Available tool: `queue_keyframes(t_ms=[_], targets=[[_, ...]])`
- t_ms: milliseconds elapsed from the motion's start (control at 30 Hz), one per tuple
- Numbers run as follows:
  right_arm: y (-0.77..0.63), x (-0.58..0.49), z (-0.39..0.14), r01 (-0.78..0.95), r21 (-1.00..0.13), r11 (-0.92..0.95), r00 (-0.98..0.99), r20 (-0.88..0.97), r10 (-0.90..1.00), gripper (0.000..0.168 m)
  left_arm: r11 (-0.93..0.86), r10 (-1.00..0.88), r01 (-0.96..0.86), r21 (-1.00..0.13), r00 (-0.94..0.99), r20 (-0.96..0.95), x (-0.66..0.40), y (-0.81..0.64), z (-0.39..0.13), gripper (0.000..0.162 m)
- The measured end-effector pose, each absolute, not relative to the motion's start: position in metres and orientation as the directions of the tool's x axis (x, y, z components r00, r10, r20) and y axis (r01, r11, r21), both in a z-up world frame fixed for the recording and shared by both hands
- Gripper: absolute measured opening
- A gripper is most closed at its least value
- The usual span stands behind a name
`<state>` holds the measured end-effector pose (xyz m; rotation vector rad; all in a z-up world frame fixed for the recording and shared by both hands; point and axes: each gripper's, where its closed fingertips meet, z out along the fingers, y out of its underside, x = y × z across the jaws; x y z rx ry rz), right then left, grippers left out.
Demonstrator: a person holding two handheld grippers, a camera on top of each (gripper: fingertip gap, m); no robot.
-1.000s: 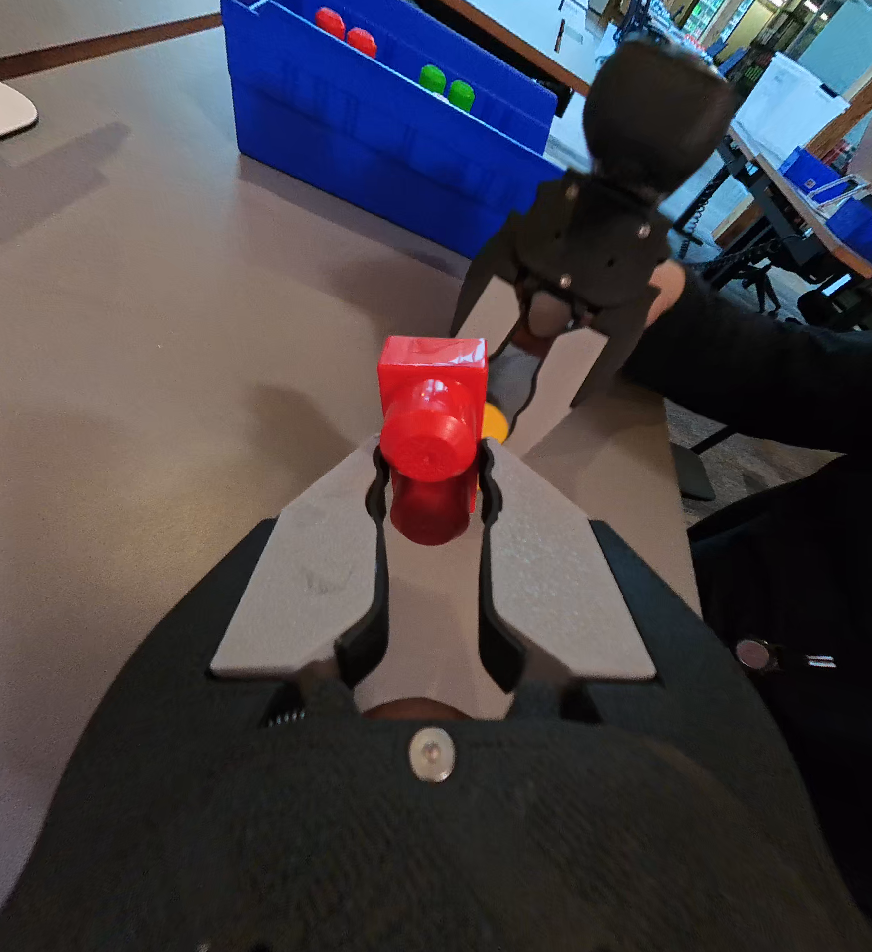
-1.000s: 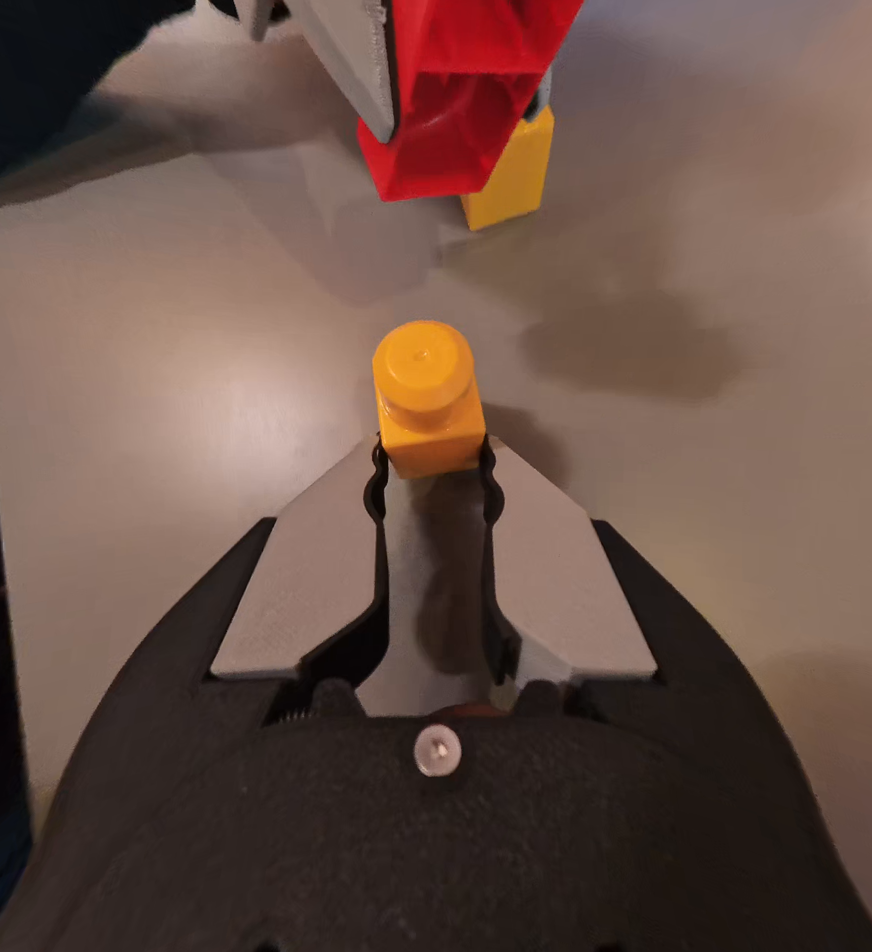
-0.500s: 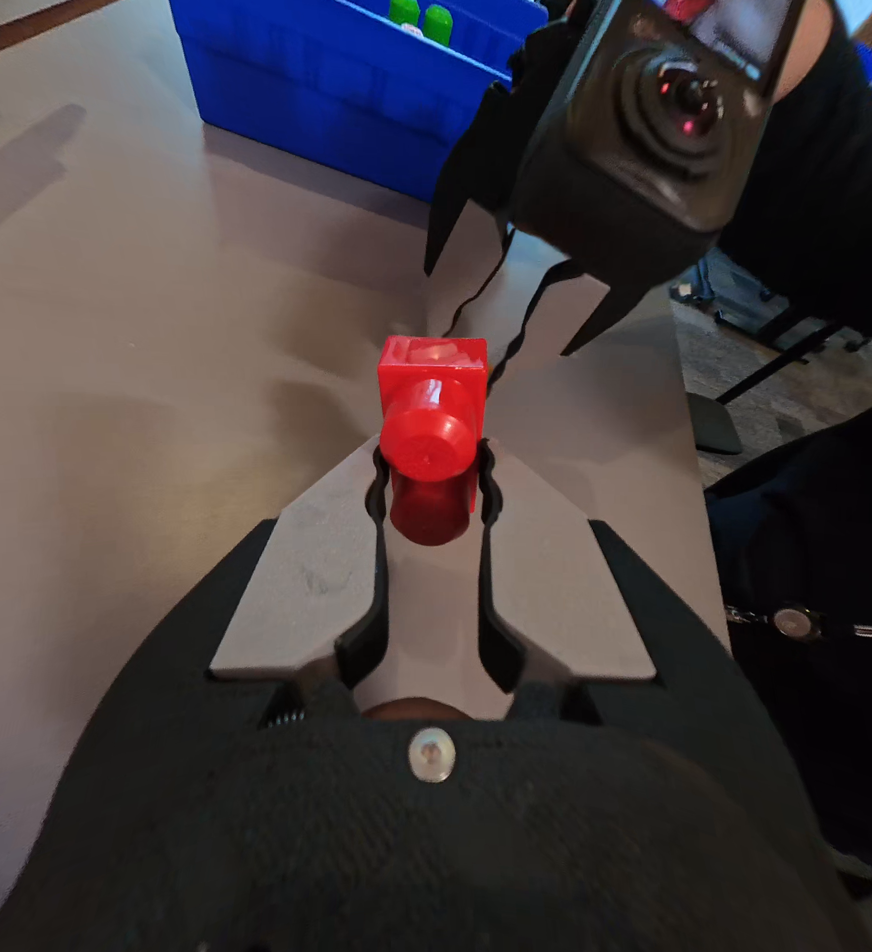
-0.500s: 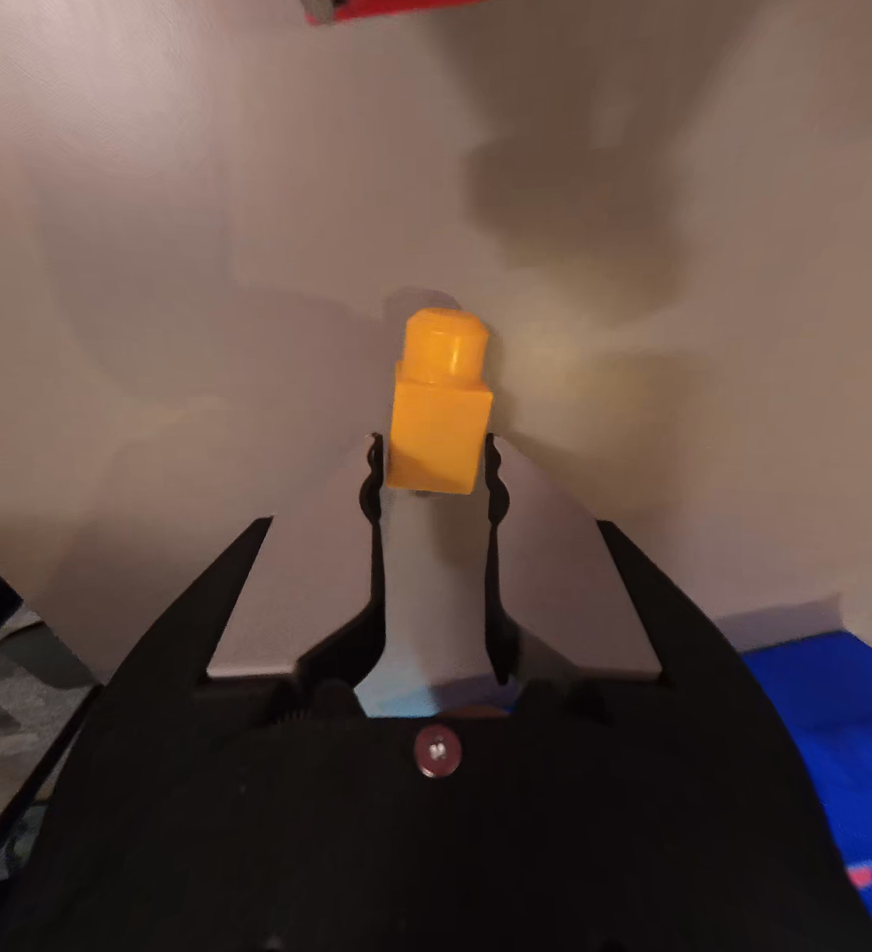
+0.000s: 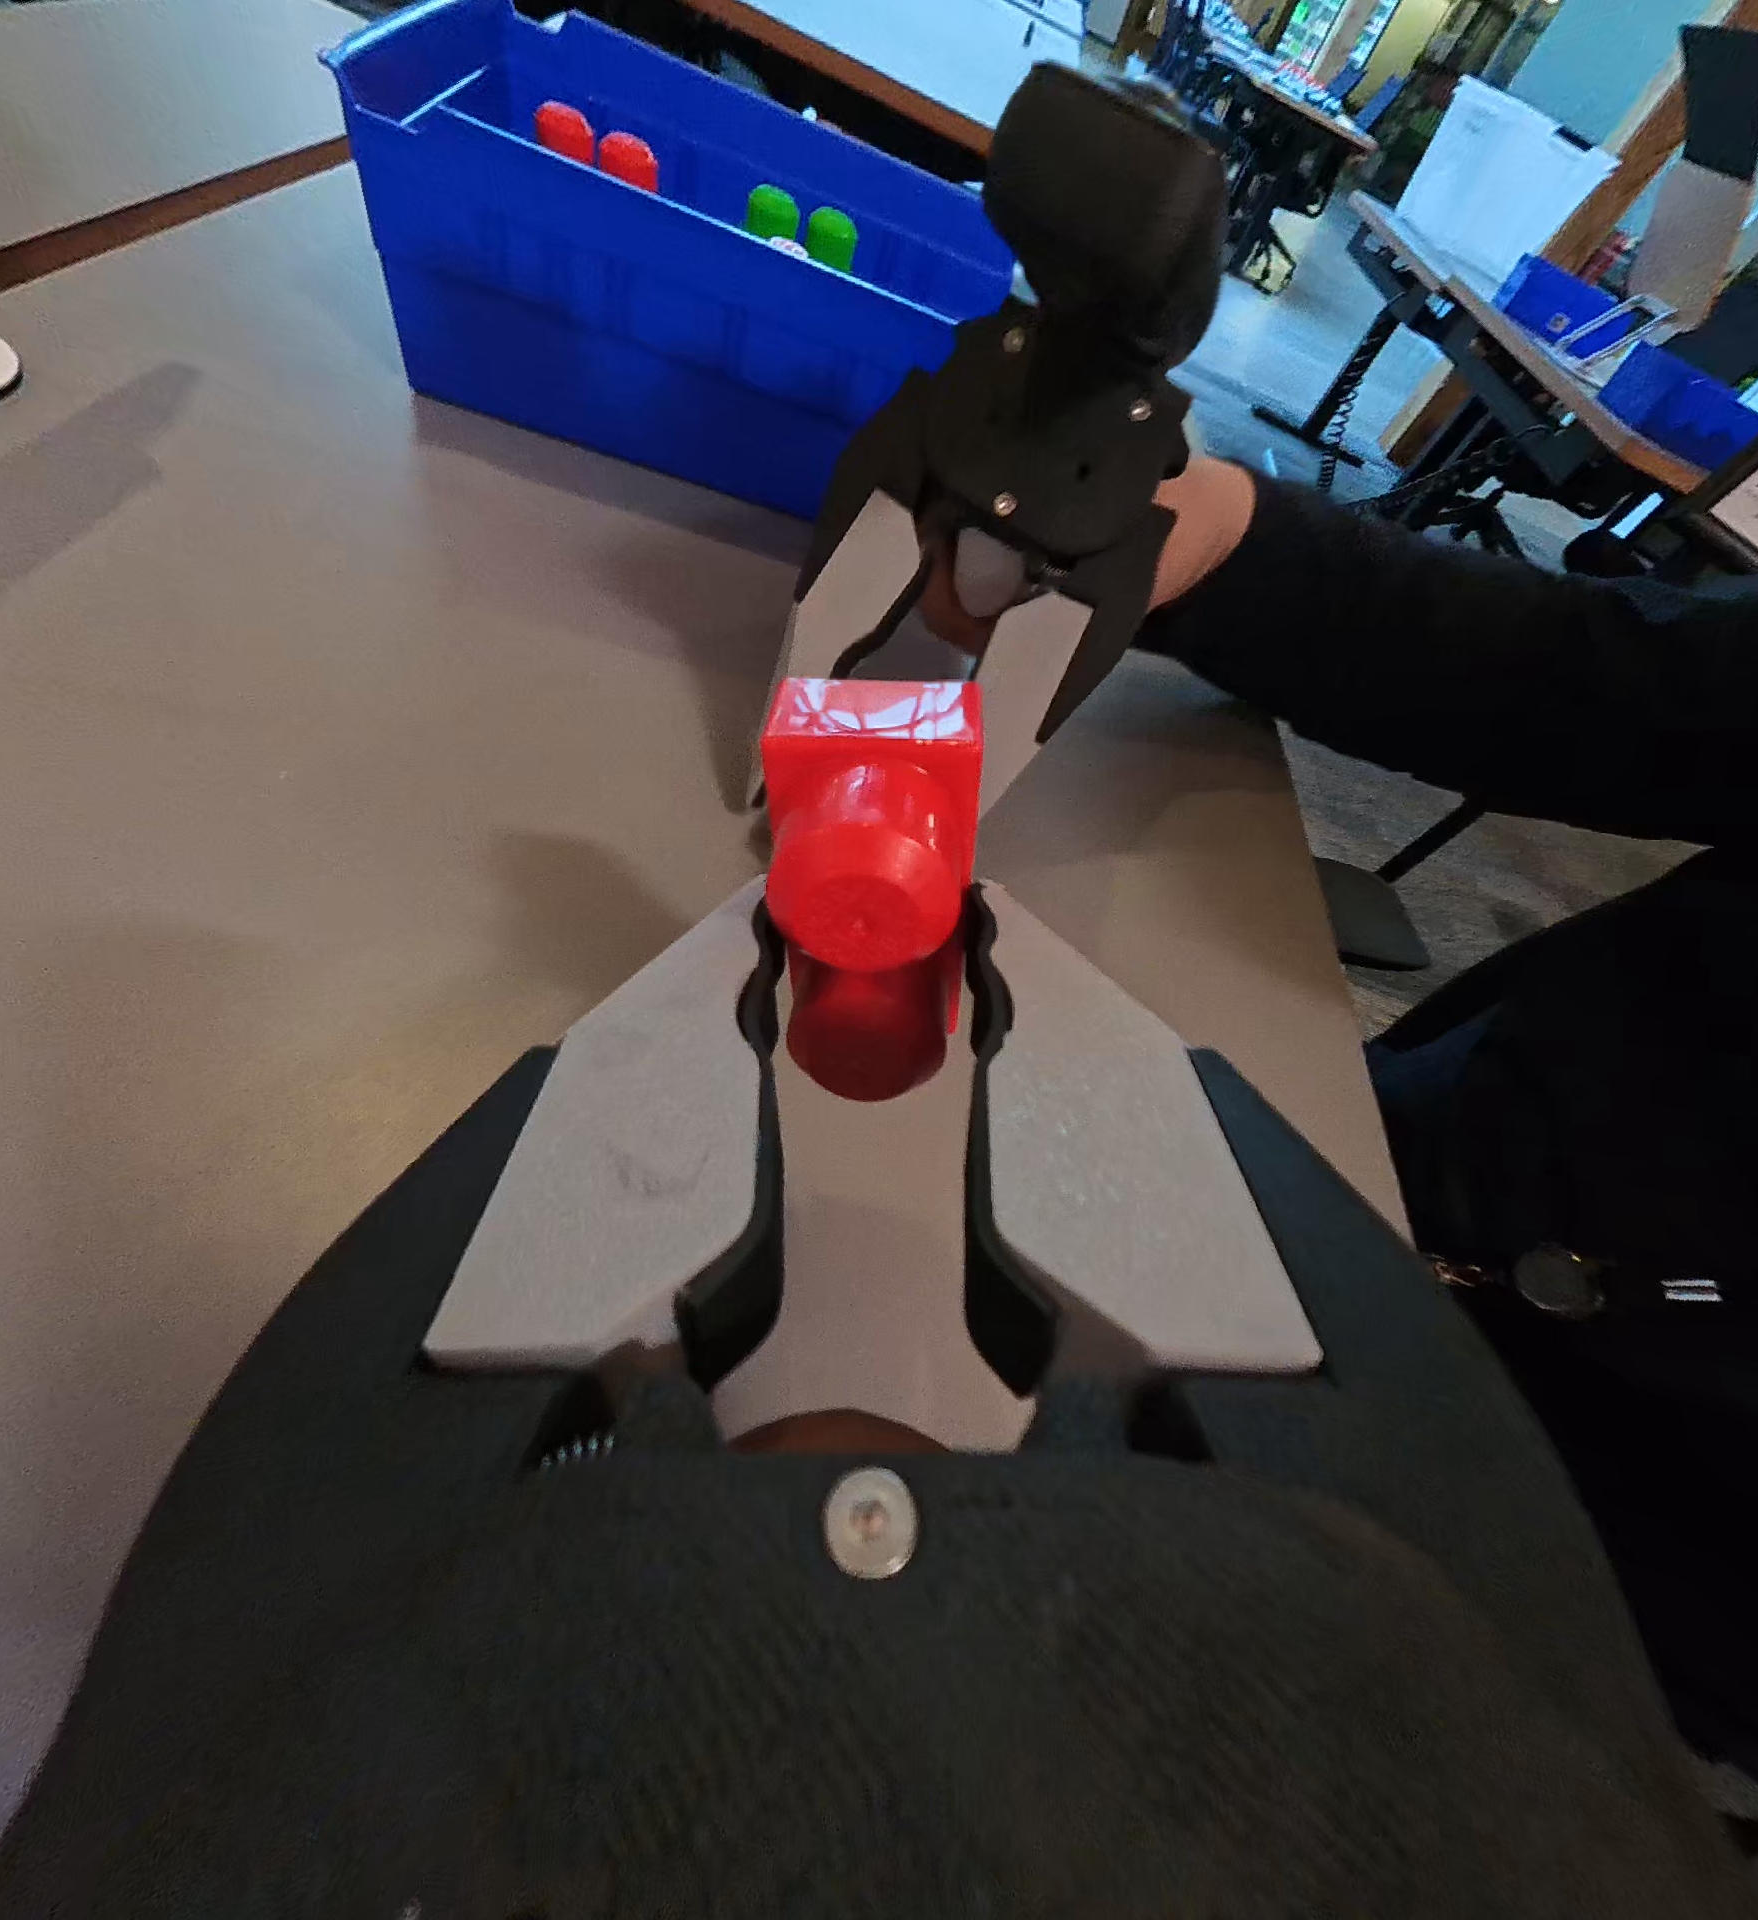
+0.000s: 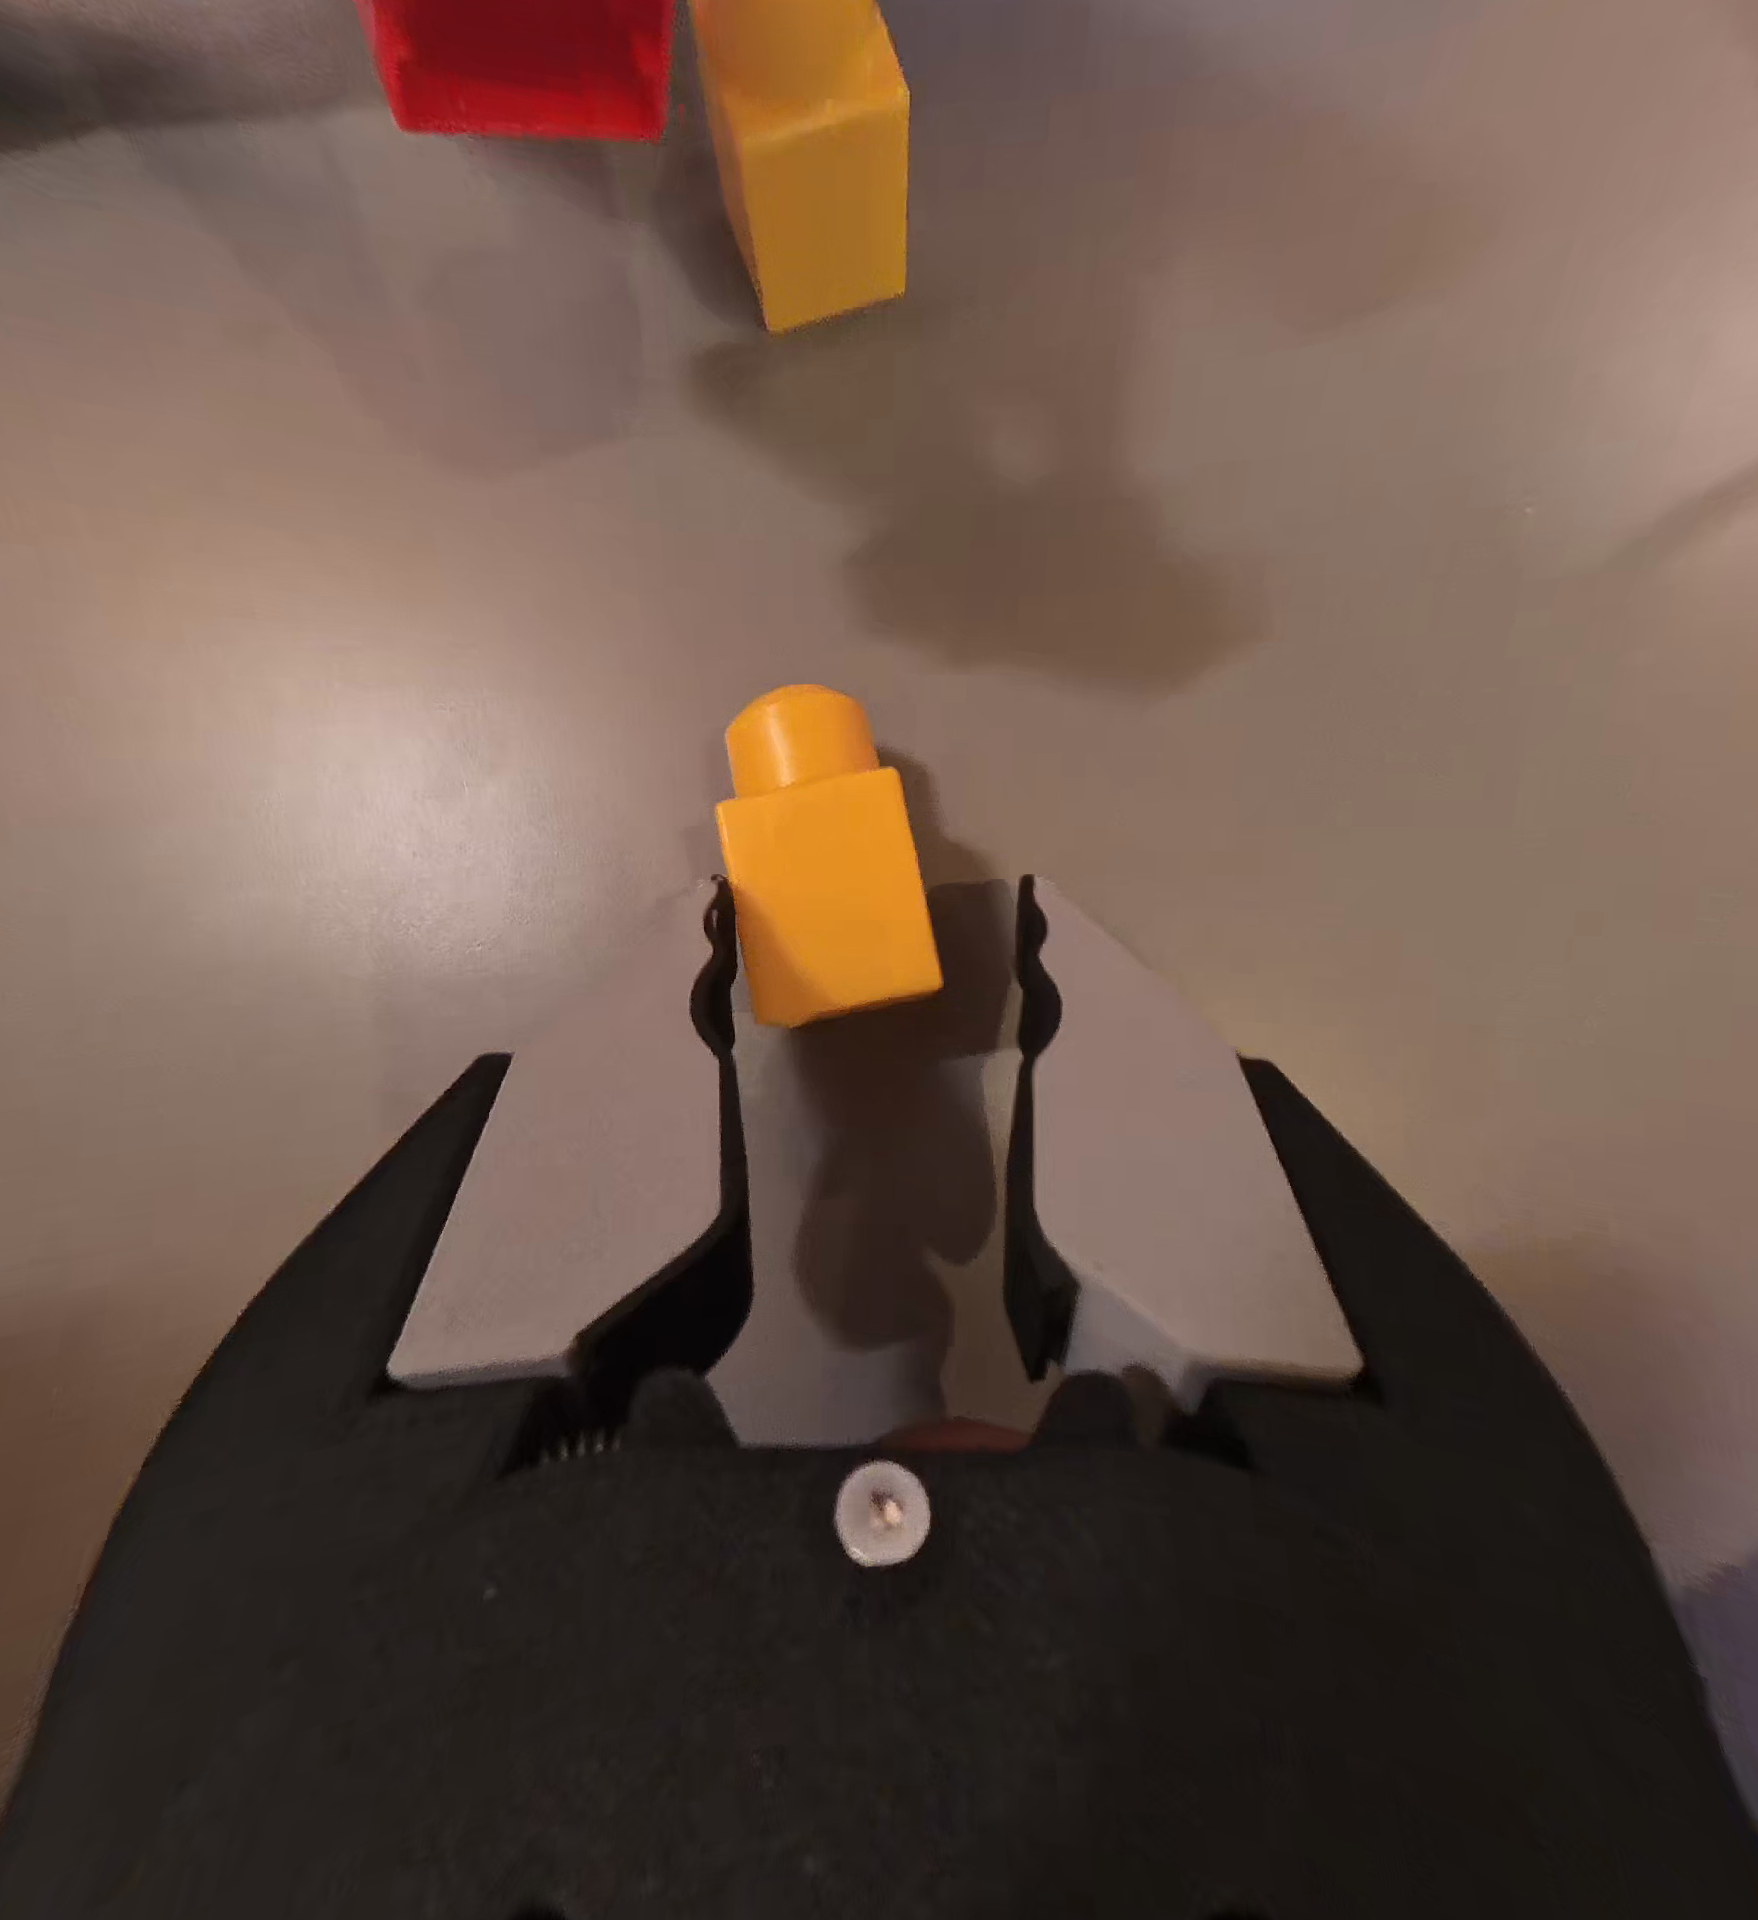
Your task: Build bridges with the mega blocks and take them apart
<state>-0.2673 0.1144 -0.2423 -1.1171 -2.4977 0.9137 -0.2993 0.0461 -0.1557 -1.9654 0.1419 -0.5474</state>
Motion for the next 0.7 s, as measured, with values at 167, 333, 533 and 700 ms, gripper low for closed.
queue_keyframes(t_ms=[167,333,533,700], targets=[[0.110,-0.271,-0.246,0.573,-0.676,0.463,-0.675,-0.070,0.734,0.047,-0.441,-0.338,0.156,-0.884,0.884,0.324,-0.299,0.047,-0.154,0.032],[0.110,-0.270,-0.245,0.556,-0.700,0.448,-0.685,-0.080,0.724,0.034,-0.413,-0.348,0.171,-0.894,0.878,0.329,-0.299,0.048,-0.149,0.032],[0.116,-0.268,-0.245,0.570,-0.718,0.400,-0.656,-0.105,0.747,0.049,-0.428,-0.350,0.160,-0.889,0.878,0.326,-0.298,0.049,-0.153,0.032],[0.127,-0.268,-0.242,0.548,-0.738,0.394,-0.624,-0.047,0.780,0.048,-0.428,-0.343,0.165,-0.889,0.880,0.328,-0.299,0.050,-0.154,0.032]])
